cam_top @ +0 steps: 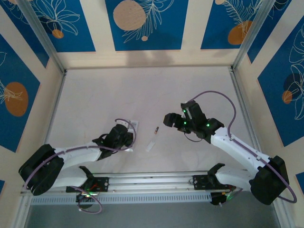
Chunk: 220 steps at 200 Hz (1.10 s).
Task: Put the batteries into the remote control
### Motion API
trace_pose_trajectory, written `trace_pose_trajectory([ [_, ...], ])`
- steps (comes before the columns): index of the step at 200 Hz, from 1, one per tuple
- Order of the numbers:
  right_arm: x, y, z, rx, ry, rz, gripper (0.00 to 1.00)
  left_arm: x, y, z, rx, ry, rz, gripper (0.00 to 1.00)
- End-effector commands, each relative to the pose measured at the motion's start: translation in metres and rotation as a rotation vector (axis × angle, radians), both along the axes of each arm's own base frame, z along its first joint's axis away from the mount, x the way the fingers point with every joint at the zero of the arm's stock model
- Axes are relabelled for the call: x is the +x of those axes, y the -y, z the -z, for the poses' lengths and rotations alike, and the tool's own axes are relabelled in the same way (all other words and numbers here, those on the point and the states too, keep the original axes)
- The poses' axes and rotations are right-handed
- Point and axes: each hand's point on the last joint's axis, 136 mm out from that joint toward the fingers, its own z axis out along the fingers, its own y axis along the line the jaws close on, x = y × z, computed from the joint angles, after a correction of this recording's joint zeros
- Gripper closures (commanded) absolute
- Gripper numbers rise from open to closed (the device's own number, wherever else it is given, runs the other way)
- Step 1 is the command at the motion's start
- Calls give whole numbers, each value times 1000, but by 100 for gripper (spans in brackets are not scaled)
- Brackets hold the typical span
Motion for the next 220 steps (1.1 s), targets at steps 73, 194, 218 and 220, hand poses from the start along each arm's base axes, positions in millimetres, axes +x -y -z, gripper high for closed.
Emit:
trace_pose_trajectory([
  [73, -1, -2, -4, 23, 1, -3, 21, -4, -4, -1, 74, 42, 53, 100],
  [194, -1, -1, -3, 32, -6, -1, 22, -16, -11, 12, 102, -5, 50, 100],
  [218, -2, -1, -3, 35, -8, -1, 21, -20, -14, 13, 121, -17, 53, 100],
  [220, -2, -1, -4, 36, -9, -1, 22, -20, -14, 13, 122, -16, 53, 100],
])
